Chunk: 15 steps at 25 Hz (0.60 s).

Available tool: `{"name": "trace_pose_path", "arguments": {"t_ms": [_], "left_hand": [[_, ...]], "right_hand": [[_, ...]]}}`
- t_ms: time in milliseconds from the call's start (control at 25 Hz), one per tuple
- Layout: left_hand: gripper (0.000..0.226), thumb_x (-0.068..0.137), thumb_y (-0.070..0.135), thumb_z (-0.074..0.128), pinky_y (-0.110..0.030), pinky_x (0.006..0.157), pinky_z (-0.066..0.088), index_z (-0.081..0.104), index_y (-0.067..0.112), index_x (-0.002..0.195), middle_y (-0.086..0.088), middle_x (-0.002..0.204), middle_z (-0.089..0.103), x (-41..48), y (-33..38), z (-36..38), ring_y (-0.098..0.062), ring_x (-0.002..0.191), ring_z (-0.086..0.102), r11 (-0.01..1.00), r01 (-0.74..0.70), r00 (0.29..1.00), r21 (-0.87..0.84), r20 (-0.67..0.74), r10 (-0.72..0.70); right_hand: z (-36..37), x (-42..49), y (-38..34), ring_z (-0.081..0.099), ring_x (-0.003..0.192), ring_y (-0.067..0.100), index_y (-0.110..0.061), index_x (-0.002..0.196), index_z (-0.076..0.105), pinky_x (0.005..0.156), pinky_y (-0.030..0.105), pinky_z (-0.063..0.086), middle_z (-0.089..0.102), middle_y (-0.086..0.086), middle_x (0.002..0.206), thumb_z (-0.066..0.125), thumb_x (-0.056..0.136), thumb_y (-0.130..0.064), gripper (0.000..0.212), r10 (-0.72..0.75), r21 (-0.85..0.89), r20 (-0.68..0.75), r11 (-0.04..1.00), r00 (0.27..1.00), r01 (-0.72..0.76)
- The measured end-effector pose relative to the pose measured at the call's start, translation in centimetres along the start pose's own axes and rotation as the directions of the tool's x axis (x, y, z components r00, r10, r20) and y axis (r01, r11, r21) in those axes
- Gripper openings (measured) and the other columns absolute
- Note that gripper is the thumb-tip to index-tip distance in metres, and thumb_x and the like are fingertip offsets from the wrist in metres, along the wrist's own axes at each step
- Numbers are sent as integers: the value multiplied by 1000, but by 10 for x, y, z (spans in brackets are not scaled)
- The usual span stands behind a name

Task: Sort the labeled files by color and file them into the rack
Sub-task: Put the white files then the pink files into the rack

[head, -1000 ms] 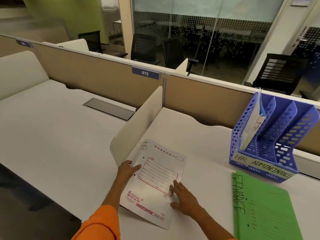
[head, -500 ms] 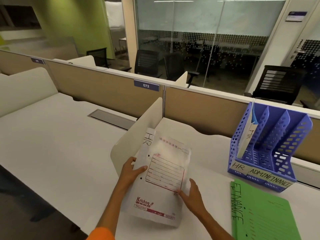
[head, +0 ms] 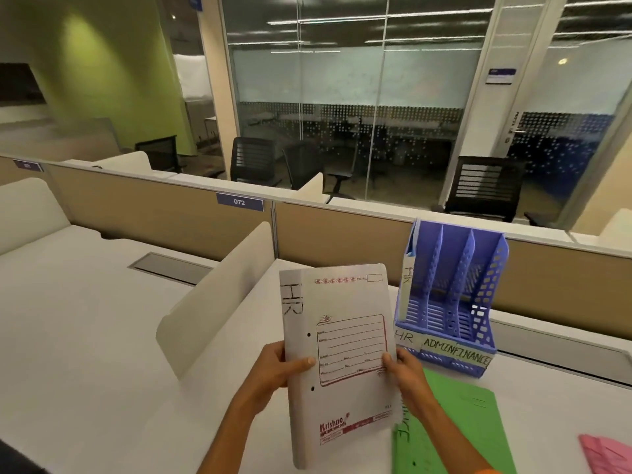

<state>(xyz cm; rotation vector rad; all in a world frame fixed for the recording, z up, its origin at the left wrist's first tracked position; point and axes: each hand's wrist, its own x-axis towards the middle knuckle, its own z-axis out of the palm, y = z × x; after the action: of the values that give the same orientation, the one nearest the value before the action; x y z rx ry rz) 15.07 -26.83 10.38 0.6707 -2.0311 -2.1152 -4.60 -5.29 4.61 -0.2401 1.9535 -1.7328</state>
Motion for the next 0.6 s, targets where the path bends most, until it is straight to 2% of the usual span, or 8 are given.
{"name": "trace_pose_path", "arguments": {"t_ms": [80, 160, 320, 480, 600], "left_hand": [[55, 72, 39, 86, -45, 79, 61, 65, 24, 121, -1, 115, 74, 3, 6, 26, -26, 103, 72, 1000, 6, 997, 30, 79, -8], [54, 72, 36, 87, -43, 76, 62, 65, 24, 120, -1, 113, 74, 7, 8, 52, -26, 100, 73, 999, 7, 996, 51, 88, -12], [45, 73, 19, 85, -45, 74, 63, 68, 16, 115, -3, 106, 77, 15, 6, 104, -26, 93, 75, 999, 25, 1000, 31, -3, -25], [30, 77, 5, 79, -44, 73, 63, 72, 11, 105, -7, 102, 77, 21, 13, 155, -27, 87, 76, 999, -21, 998, -30, -55, 20], [24, 78, 1, 76, -43, 68, 63, 73, 11, 100, -4, 94, 79, 29, 27, 185, -25, 81, 77, 996, -91, 983, -23, -164, 86]], "right_hand": [[-30, -2, -1, 72, 96, 22, -11, 112, 64, 81, 34, 57, 75, 7, 106, 59, 95, -13, 18, -20, 13, -7, 1000, 1000, 20], [-59, -4, -1, 72, 96, 22, -11, 110, 65, 83, 36, 57, 75, 7, 106, 60, 95, -13, 17, -29, 29, -15, 999, 999, 29], [-109, -4, 9, 71, 99, 25, -10, 111, 66, 93, 46, 54, 76, 6, 104, 61, 93, -13, 18, -17, 51, -40, 999, 999, 19], [-150, 2, 11, 72, 97, 25, -12, 111, 67, 93, 48, 54, 76, 6, 105, 61, 94, -14, 18, -18, 64, -54, 998, 998, 22], [-172, 10, -4, 69, 102, 26, -15, 113, 67, 91, 46, 55, 74, 6, 109, 63, 93, -19, 21, -73, 57, -88, 995, 993, 78]]}}
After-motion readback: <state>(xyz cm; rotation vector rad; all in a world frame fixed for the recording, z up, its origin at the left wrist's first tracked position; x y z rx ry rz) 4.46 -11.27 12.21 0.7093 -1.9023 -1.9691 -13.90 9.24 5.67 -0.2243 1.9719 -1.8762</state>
